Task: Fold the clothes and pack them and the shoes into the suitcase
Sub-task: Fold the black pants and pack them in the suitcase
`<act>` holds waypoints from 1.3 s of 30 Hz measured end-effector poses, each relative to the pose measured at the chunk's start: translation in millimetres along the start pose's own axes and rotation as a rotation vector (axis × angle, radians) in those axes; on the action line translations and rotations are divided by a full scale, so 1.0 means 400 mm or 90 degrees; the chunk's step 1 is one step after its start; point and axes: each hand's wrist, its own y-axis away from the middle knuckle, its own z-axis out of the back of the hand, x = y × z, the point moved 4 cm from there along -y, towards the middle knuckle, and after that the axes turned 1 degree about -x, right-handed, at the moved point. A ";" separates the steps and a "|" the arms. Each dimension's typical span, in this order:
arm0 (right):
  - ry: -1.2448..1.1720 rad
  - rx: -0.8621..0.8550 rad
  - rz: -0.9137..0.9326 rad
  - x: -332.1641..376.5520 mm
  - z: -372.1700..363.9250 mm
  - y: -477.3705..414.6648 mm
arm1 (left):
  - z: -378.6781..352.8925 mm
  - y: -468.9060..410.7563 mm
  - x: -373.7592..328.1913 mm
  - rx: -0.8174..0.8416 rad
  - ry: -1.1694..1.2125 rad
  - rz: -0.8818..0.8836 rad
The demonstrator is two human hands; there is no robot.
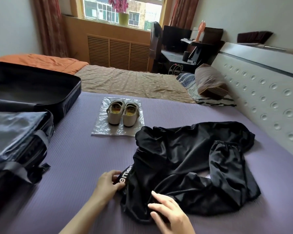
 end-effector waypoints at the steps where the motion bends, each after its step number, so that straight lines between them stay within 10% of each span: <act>1: 0.022 -0.005 0.009 0.006 -0.002 -0.006 | 0.022 0.006 -0.002 -0.018 -0.001 -0.001; 6: 0.150 0.058 0.079 0.033 -0.045 -0.004 | 0.209 0.071 0.033 -0.189 -0.097 -0.019; 16: 0.121 0.126 0.015 0.072 -0.121 -0.066 | 0.297 0.121 0.146 -0.176 -0.238 0.036; 22: 0.012 0.117 -0.070 0.082 -0.108 -0.249 | 0.234 0.086 0.090 -0.108 -0.118 -0.033; 28: 0.023 0.367 -0.047 0.098 -0.266 -0.450 | 0.226 0.123 0.103 -0.169 -0.053 -0.044; 39: 0.153 0.482 -0.077 -0.060 -0.164 -0.275 | 0.207 0.130 0.112 -0.060 0.041 0.080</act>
